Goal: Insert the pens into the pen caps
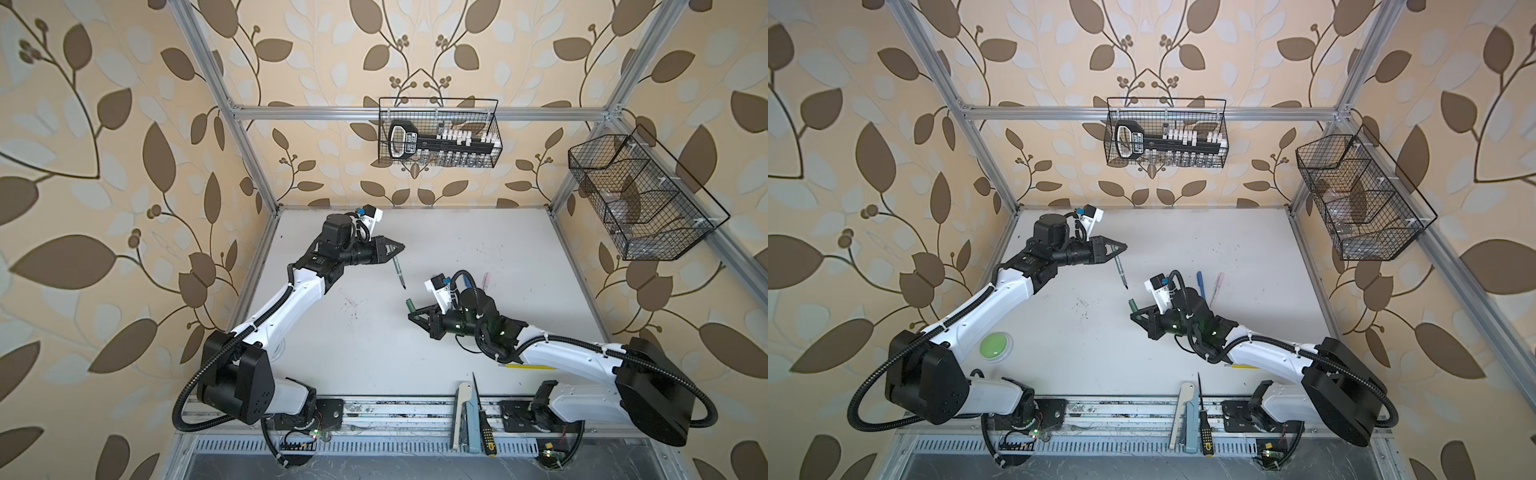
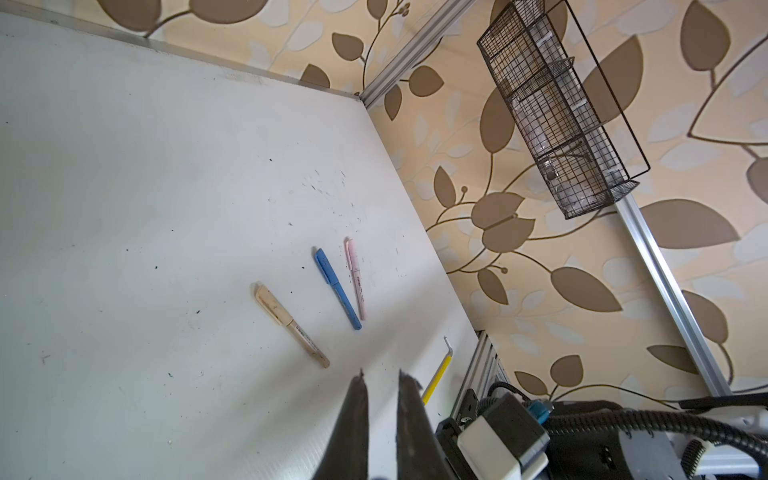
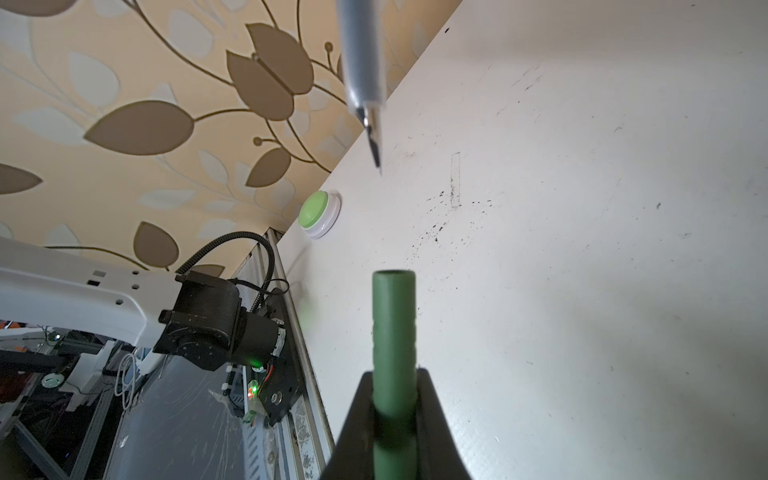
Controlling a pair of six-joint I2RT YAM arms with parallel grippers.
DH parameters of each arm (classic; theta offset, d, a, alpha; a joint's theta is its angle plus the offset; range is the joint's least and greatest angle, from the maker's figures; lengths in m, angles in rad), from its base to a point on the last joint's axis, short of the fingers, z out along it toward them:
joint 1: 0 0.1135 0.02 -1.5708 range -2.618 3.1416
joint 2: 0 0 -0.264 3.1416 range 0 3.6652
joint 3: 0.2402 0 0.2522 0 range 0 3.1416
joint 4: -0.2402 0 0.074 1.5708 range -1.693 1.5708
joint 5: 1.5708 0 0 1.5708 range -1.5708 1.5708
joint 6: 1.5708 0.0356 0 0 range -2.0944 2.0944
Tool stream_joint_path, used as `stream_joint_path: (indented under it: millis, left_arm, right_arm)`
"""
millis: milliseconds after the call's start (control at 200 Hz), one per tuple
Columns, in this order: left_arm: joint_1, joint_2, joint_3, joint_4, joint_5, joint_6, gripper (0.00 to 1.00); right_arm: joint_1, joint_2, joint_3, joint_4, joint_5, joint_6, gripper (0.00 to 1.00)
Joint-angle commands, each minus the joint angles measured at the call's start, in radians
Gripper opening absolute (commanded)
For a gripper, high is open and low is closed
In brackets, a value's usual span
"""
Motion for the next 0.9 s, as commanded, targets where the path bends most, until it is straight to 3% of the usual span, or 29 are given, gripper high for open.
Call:
stream_joint_path:
  millis: [0, 895]
  left_arm:
    - [0.009, -0.008, 0.025, 0.002, 0.052, -0.022, 0.00]
    - [0.009, 0.008, 0.012, 0.031, 0.061, -0.037, 0.00]
  right_arm:
    - [0.006, -0.024, -0.025, 0.087, 0.052, 0.021, 0.00]
    - [0.024, 0.013, 0.006, 0.155, 0.038, 0.032, 0.00]
